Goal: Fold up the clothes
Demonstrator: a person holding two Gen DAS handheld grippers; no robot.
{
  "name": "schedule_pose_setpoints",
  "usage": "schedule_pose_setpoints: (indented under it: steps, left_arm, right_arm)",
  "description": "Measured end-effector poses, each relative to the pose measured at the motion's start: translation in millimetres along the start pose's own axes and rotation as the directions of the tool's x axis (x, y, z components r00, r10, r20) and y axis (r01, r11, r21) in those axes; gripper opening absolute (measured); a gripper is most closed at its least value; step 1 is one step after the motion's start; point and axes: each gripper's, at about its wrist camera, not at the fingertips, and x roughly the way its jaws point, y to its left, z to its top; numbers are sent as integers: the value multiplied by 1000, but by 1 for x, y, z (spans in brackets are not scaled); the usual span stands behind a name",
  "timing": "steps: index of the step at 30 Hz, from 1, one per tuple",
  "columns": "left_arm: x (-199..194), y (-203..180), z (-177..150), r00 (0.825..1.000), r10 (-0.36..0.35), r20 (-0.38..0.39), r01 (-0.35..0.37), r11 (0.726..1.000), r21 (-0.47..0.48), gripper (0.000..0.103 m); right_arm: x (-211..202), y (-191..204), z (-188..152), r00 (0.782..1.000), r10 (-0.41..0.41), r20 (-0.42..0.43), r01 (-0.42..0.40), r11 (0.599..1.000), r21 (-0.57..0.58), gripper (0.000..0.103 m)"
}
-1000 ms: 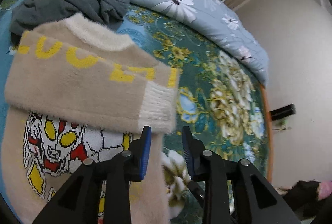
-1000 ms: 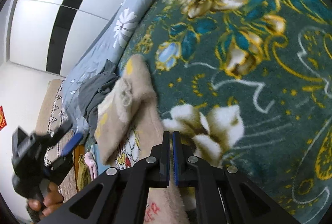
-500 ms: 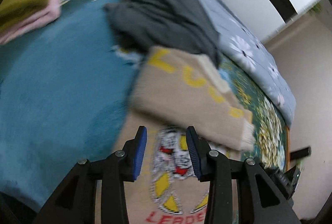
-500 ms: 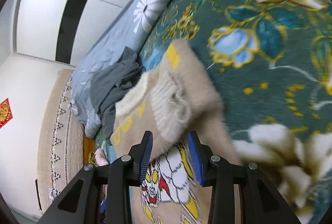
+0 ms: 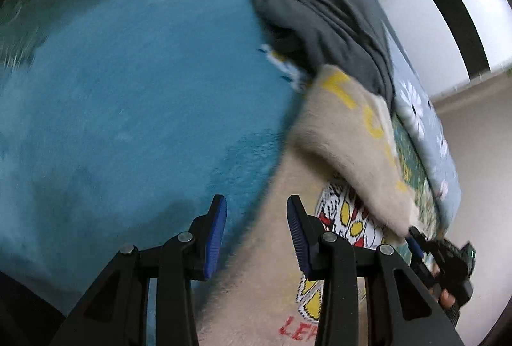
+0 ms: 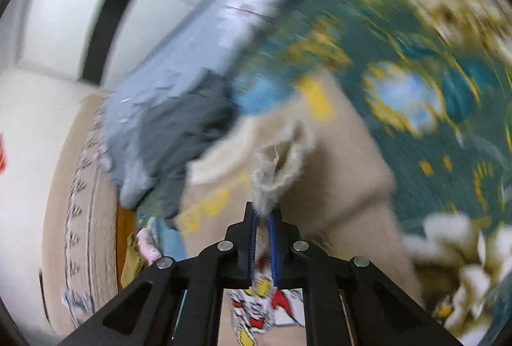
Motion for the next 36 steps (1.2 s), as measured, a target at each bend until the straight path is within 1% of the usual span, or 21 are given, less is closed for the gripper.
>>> schedule_pose_setpoints:
  steps: [1, 3, 5, 7, 9, 11, 13, 20, 25, 27, 28, 29, 31, 36]
  left_arm:
    - [-1, 2, 1, 1000, -11, 4, 11, 1000, -10, 40]
    - [-2, 0, 1, 1000, -18, 4, 18, 1000, -3, 40]
    - [1, -2, 0, 1000, -22, -8, 22, 1000, 4, 40]
    - [3, -2, 0, 1000, -19, -19, 19, 1000, 4, 40]
    - [5, 0, 0, 999, -19, -26, 19, 1000, 0, 40]
    - [5, 1, -2, 999, -20, -32, 20, 1000, -4, 40]
    - [5, 2, -2, 999, -20, -35, 20, 1000, -5, 40]
    - [10, 7, -1, 998, -9, -59, 8, 1000, -12, 40]
    - [12, 5, -1, 998, -1, -70, 2, 1000, 6, 40]
    - [12, 4, -1, 997, 0, -71, 1, 1000, 14, 40]
    - [12, 4, 1, 997, 0, -71, 1, 1000, 15, 40]
    - [11, 4, 1, 997, -1, -73, 2, 1000, 13, 40]
    - [11, 6, 3, 997, -3, -78, 3, 1000, 6, 40]
    - [9, 10, 5, 996, -13, -88, 12, 1000, -14, 40]
  right_arm:
    - [-6, 11, 3, 999, 24, 27, -23, 998, -65, 8]
    - [-19, 25, 6, 996, 54, 72, -42, 986, -160, 8]
    - [-25, 29, 12, 993, 45, 105, -23, 979, -202, 8]
    - [-18, 20, 16, 993, -27, 115, 50, 978, -201, 8]
    - [-3, -4, 19, 995, -66, 70, 74, 991, -111, 8]
    - [10, -25, 18, 994, -105, 32, 106, 994, -35, 7]
    - [14, -41, 16, 993, -115, 16, 115, 993, 14, 7]
    - [25, -56, 18, 984, -176, -17, 176, 983, 54, 7]
    - [34, -57, 19, 975, -219, -37, 220, 975, 29, 7]
    - [34, -56, 20, 976, -213, -49, 214, 976, 34, 7]
    - [32, -56, 21, 977, -205, -53, 207, 978, 38, 10]
    - [29, -55, 22, 979, -194, -54, 197, 980, 42, 11]
    - [18, -52, 24, 985, -165, -46, 167, 985, 43, 12]
    - [-21, -47, 22, 989, -148, -1, 148, 989, 18, 17]
